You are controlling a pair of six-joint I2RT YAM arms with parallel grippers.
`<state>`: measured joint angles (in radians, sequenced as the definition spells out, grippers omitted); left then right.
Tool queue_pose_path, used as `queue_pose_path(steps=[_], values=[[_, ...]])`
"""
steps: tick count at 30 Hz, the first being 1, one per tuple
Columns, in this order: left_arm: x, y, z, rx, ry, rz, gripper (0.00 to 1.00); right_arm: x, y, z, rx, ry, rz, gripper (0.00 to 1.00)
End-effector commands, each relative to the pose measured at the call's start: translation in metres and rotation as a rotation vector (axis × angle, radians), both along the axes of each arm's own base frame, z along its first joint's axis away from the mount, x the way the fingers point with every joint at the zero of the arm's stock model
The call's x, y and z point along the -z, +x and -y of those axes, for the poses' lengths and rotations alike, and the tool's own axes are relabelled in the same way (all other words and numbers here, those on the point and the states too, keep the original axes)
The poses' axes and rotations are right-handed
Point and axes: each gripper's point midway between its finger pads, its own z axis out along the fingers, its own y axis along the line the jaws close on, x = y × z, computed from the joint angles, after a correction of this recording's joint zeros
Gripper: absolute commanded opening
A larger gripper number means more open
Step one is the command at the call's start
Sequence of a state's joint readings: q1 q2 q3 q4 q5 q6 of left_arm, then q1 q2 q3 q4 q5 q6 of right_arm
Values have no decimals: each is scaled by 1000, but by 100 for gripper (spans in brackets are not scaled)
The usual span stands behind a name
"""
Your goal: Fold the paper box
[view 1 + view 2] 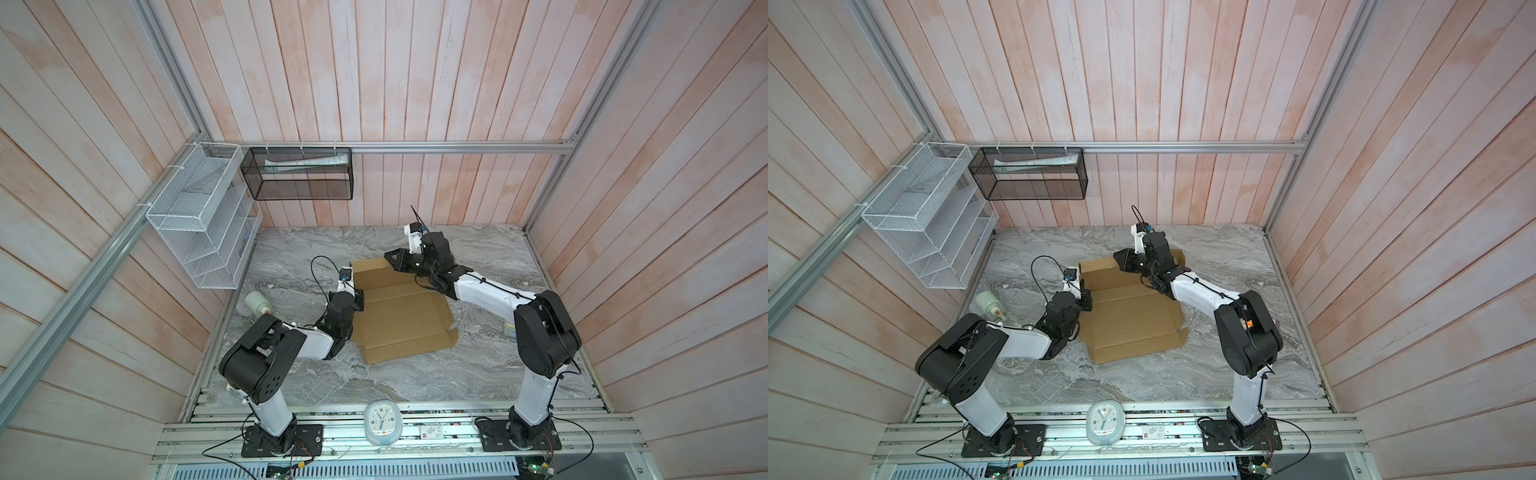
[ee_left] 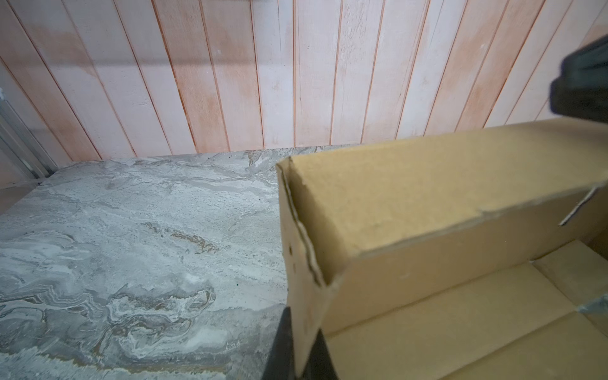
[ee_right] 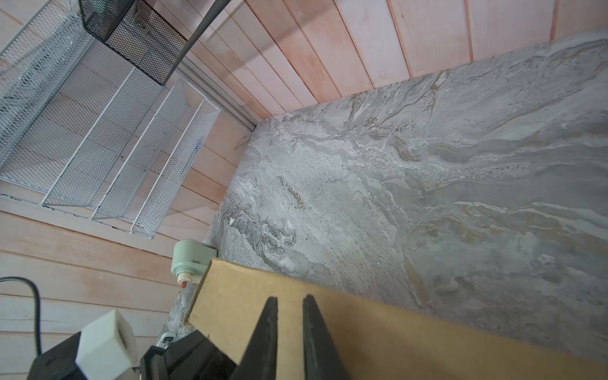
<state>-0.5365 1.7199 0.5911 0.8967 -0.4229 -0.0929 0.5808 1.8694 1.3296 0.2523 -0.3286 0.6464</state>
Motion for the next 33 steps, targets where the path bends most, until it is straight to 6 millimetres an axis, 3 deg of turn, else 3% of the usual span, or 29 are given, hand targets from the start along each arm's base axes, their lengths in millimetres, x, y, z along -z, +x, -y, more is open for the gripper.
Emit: queue_pose_path(steps=[1,6,17,33], values=[[-7,8,-1,-19,-9,22,0,7,7,-1,20,-23,1,16],[-5,10,-4,-43,-6,13,0,14,10,0,38,-29,-18,15],[2,17,-8,-102,-21,-41,14,31,12,2,64,-38,-70,13],[25,25,-8,-157,-12,-158,34,35,15,7,83,-38,-92,13]])
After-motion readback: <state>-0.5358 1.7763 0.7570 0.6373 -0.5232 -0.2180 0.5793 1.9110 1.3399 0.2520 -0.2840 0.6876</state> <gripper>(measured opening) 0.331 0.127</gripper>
